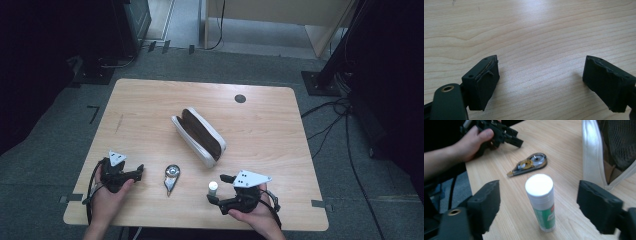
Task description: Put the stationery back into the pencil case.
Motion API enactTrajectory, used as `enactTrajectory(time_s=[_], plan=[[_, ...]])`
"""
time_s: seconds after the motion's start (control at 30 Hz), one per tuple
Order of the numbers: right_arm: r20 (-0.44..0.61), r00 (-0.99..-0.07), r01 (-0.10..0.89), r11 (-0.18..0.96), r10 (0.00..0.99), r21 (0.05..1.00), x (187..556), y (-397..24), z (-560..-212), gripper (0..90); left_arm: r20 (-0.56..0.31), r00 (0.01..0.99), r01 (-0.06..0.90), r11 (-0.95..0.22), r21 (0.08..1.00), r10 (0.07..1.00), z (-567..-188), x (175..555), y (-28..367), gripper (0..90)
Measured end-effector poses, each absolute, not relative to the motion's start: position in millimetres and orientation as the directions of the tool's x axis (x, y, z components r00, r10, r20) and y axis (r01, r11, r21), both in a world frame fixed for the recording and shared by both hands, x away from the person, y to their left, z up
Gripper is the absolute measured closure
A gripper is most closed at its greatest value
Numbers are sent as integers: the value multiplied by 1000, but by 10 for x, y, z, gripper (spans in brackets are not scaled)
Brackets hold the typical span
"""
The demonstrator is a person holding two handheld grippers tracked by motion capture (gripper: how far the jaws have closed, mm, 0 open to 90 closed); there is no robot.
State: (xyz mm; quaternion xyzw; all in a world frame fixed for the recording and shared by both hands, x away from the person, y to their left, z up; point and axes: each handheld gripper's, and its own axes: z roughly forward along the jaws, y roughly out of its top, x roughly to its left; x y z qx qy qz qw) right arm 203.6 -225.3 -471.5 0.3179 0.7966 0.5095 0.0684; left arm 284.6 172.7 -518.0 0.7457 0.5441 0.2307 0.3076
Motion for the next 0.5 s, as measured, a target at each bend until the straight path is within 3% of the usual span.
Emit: enactTrajectory(time_s=[0.27,0.5], plan=[[225,-782,450,277,582,849,2018,-2237,-4890,392,9,302,669,-219,710,953,-5180,2846,1727,139],[232,-775,459,271,588,847,2034,-2252,-4984,486,10,301,669,-219,710,954,-5180,2846,1727,139]])
